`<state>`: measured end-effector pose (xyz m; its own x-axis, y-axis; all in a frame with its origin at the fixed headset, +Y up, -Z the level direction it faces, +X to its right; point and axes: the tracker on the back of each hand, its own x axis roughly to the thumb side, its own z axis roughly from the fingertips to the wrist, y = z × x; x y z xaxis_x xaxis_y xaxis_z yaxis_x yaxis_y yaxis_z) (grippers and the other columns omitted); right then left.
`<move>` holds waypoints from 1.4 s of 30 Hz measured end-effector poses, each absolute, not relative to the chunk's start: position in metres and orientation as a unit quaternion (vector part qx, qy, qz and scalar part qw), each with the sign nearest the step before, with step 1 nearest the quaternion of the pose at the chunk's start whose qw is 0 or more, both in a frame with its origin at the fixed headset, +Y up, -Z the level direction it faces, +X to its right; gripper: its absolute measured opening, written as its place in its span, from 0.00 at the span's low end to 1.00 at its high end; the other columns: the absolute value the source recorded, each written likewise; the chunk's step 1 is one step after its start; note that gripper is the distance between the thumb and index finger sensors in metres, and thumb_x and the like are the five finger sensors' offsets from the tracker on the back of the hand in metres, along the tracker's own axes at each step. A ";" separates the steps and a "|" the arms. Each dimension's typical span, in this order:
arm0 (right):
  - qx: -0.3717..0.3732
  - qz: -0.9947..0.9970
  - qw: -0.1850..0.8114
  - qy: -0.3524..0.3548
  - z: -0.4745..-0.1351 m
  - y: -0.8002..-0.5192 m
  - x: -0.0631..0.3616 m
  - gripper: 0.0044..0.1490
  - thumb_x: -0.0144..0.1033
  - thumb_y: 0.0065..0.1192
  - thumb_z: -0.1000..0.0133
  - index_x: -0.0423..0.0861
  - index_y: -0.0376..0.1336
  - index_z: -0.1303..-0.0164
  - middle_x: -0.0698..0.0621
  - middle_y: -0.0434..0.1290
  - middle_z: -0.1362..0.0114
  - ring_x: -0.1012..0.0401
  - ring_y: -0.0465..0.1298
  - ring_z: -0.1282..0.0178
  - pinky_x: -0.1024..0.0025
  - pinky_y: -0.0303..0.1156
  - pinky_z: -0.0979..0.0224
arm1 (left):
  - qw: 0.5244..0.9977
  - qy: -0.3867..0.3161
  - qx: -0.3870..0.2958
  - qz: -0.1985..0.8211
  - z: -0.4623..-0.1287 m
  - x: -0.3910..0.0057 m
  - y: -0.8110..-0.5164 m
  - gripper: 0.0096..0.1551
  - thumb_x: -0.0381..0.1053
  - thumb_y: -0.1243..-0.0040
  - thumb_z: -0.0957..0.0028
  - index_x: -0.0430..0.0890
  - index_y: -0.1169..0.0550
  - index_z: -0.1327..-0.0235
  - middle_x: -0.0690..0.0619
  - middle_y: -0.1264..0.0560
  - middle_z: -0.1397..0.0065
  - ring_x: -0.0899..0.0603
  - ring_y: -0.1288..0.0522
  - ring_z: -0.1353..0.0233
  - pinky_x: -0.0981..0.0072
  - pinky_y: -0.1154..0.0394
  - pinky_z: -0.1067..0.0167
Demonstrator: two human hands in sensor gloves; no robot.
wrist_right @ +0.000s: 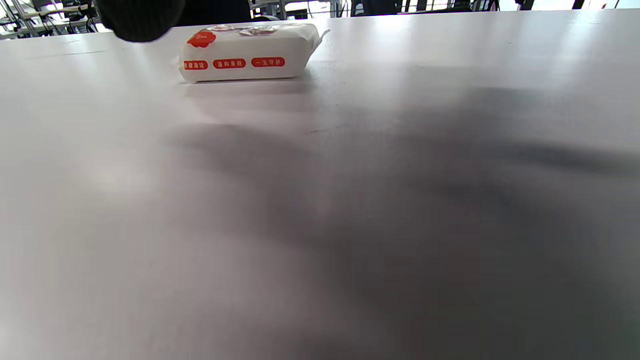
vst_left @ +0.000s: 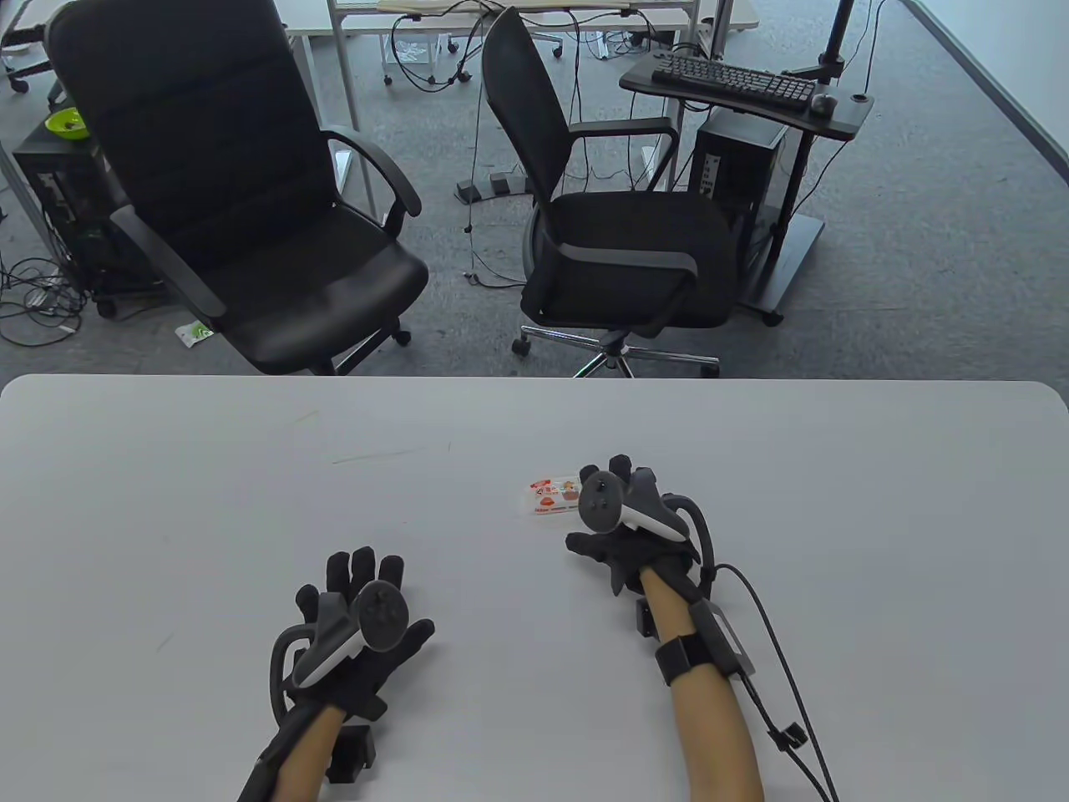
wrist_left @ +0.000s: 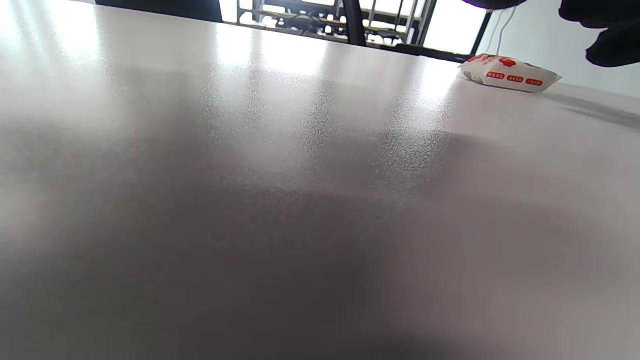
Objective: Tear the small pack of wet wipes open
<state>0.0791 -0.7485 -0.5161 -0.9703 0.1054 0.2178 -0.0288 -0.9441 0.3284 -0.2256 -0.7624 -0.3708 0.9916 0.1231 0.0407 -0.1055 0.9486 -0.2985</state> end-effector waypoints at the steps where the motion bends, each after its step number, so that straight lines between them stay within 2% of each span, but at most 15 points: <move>1: 0.116 0.977 0.031 0.173 -0.524 -0.749 0.074 0.60 0.60 0.49 0.35 0.48 0.18 0.20 0.32 0.17 0.15 0.27 0.31 0.18 0.21 0.44 0.26 | 0.987 -0.029 -0.150 0.058 -0.371 -0.226 -0.763 0.52 0.73 0.66 0.45 0.54 0.67 0.18 0.44 0.77 0.16 0.34 0.81 0.18 0.27 0.74 0.30; 5: 0.106 0.972 0.009 0.212 -0.546 -0.755 0.059 0.63 0.62 0.51 0.37 0.49 0.17 0.21 0.30 0.17 0.15 0.25 0.37 0.17 0.22 0.51 0.27 | 0.987 -0.029 -0.151 0.055 -0.371 -0.226 -0.763 0.52 0.73 0.66 0.45 0.53 0.67 0.18 0.44 0.77 0.16 0.34 0.81 0.17 0.27 0.74 0.30; 9: 0.088 0.962 -0.016 0.256 -0.563 -0.761 0.049 0.64 0.63 0.52 0.38 0.48 0.16 0.22 0.29 0.18 0.15 0.27 0.46 0.17 0.27 0.58 0.26 | 0.986 -0.029 -0.153 0.053 -0.371 -0.226 -0.763 0.51 0.73 0.66 0.45 0.54 0.67 0.18 0.44 0.77 0.16 0.34 0.81 0.17 0.27 0.73 0.30; 11: 0.079 0.962 -0.022 0.259 -0.568 -0.765 0.046 0.64 0.62 0.54 0.38 0.49 0.18 0.20 0.29 0.21 0.14 0.28 0.47 0.19 0.29 0.61 0.27 | 0.986 -0.029 -0.153 0.058 -0.371 -0.226 -0.762 0.51 0.73 0.65 0.45 0.54 0.67 0.18 0.44 0.77 0.16 0.34 0.80 0.17 0.27 0.73 0.30; 13: 0.084 0.965 -0.043 0.246 -0.570 -0.765 0.045 0.62 0.63 0.54 0.40 0.51 0.22 0.18 0.30 0.27 0.12 0.30 0.51 0.20 0.35 0.65 0.29 | 0.986 -0.031 -0.152 0.062 -0.371 -0.226 -0.762 0.52 0.73 0.65 0.45 0.54 0.67 0.18 0.44 0.77 0.16 0.33 0.80 0.17 0.27 0.73 0.30; 15: 0.091 0.968 -0.016 0.235 -0.569 -0.766 0.045 0.57 0.61 0.56 0.40 0.53 0.29 0.16 0.32 0.37 0.11 0.36 0.57 0.25 0.44 0.70 0.33 | 0.986 -0.033 -0.153 0.064 -0.371 -0.226 -0.762 0.51 0.73 0.66 0.45 0.54 0.67 0.19 0.44 0.77 0.16 0.33 0.80 0.17 0.26 0.73 0.29; 17: 0.099 0.971 0.000 0.218 -0.566 -0.766 0.045 0.50 0.57 0.58 0.40 0.54 0.37 0.17 0.34 0.42 0.13 0.43 0.62 0.29 0.53 0.74 0.38 | 0.984 -0.038 -0.159 0.065 -0.371 -0.225 -0.764 0.51 0.73 0.66 0.45 0.54 0.67 0.18 0.44 0.77 0.16 0.33 0.80 0.17 0.26 0.72 0.29; 20: 0.121 0.975 -0.003 0.184 -0.558 -0.761 0.042 0.47 0.51 0.63 0.41 0.53 0.43 0.19 0.37 0.54 0.16 0.50 0.72 0.37 0.63 0.79 0.45 | 0.983 -0.045 -0.164 0.063 -0.370 -0.222 -0.765 0.51 0.73 0.65 0.45 0.54 0.67 0.19 0.43 0.76 0.16 0.32 0.79 0.17 0.26 0.72 0.29; 26: 0.172 0.974 0.044 0.141 -0.524 -0.738 0.041 0.46 0.50 0.65 0.41 0.50 0.45 0.19 0.38 0.59 0.19 0.51 0.74 0.40 0.66 0.79 0.47 | 0.984 -0.076 -0.140 0.080 -0.369 -0.213 -0.761 0.53 0.73 0.63 0.45 0.54 0.68 0.19 0.40 0.74 0.15 0.29 0.75 0.16 0.25 0.68 0.28; 32: 0.217 0.968 0.061 0.112 -0.471 -0.717 0.045 0.46 0.46 0.66 0.40 0.47 0.46 0.18 0.37 0.59 0.19 0.51 0.74 0.40 0.66 0.79 0.47 | 0.981 -0.111 -0.115 0.106 -0.365 -0.199 -0.759 0.55 0.74 0.59 0.47 0.52 0.65 0.18 0.38 0.65 0.12 0.26 0.65 0.13 0.23 0.62 0.27; 38: 0.261 0.954 0.099 0.113 -0.420 -0.719 0.044 0.46 0.41 0.68 0.40 0.44 0.48 0.17 0.37 0.58 0.18 0.50 0.73 0.38 0.64 0.79 0.45 | 0.971 -0.156 -0.100 0.149 -0.361 -0.183 -0.756 0.59 0.74 0.54 0.49 0.49 0.65 0.18 0.37 0.55 0.11 0.26 0.49 0.12 0.24 0.49 0.25; 42: 0.298 0.941 0.109 0.112 -0.397 -0.725 0.036 0.46 0.39 0.68 0.40 0.44 0.48 0.17 0.37 0.58 0.18 0.49 0.73 0.38 0.64 0.80 0.44 | 0.957 -0.180 -0.116 0.196 -0.361 -0.174 -0.757 0.61 0.73 0.51 0.50 0.49 0.65 0.19 0.36 0.49 0.12 0.26 0.38 0.16 0.27 0.42 0.26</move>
<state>0.0356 -0.7254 -0.3975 -0.7980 0.2728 0.5374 -0.1386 -0.9509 0.2768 -0.1743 -0.7565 -0.3612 0.8582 0.4172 0.2990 -0.3338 0.8962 -0.2923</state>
